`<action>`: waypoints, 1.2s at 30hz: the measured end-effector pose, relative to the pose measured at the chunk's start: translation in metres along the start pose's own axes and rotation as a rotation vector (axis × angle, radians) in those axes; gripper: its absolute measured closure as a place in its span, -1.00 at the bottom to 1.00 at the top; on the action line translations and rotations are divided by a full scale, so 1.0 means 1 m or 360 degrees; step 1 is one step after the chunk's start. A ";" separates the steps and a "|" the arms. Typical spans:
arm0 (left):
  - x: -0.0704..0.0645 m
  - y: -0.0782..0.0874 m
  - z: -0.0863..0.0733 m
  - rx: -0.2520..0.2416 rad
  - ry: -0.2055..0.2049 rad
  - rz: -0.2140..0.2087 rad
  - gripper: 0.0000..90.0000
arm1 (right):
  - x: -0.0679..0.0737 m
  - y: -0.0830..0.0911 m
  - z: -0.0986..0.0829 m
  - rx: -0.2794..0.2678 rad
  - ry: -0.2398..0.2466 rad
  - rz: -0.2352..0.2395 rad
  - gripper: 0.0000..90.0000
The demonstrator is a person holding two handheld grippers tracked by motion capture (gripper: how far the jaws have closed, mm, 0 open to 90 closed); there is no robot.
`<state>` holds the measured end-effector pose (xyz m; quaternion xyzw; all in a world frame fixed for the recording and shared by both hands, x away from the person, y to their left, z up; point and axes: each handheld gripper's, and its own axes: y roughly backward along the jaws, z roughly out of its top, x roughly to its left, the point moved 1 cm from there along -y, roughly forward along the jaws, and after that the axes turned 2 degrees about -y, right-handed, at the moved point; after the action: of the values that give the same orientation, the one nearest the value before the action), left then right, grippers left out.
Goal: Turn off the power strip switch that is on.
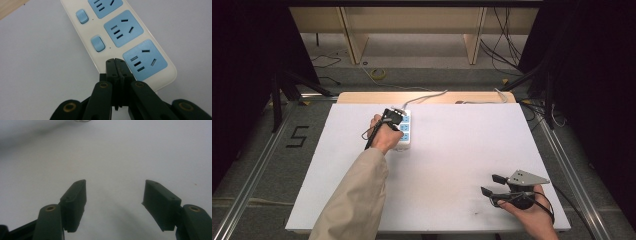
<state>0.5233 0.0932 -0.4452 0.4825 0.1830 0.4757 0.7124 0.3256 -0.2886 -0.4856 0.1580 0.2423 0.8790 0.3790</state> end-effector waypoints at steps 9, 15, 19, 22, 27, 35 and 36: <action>0.005 0.011 -0.007 -0.0045 -0.0004 -0.0012 0.89 | 0.000 0.000 0.000 0.0000 0.0000 -0.0003 -0.20; 0.006 0.024 -0.017 -0.0130 -0.0002 -0.0053 0.76 | 0.000 0.000 0.000 0.0002 -0.0001 0.0000 -0.20; 0.006 0.033 -0.024 -0.0158 0.0017 -0.0113 0.61 | 0.000 0.000 0.000 0.0003 -0.0003 -0.0002 -0.20; 0.006 0.041 -0.030 -0.0205 0.0051 -0.0143 0.50 | 0.000 0.000 0.000 0.0005 -0.0005 -0.0004 -0.20; 0.008 0.051 -0.039 -0.0247 0.0071 -0.0185 0.32 | 0.000 -0.001 0.000 0.0005 -0.0003 -0.0004 -0.20; 0.014 0.056 -0.055 -0.0290 0.0071 -0.0217 0.04 | 0.000 -0.001 0.000 0.0009 -0.0008 -0.0003 -0.20; 0.013 0.057 -0.056 -0.0301 0.0081 -0.0222 0.01 | 0.000 -0.001 0.000 0.0009 -0.0009 -0.0003 -0.20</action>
<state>0.4607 0.1380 -0.4199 0.3870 0.1884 0.4522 0.7812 0.3258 -0.2878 -0.4863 0.1614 0.2438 0.8775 0.3801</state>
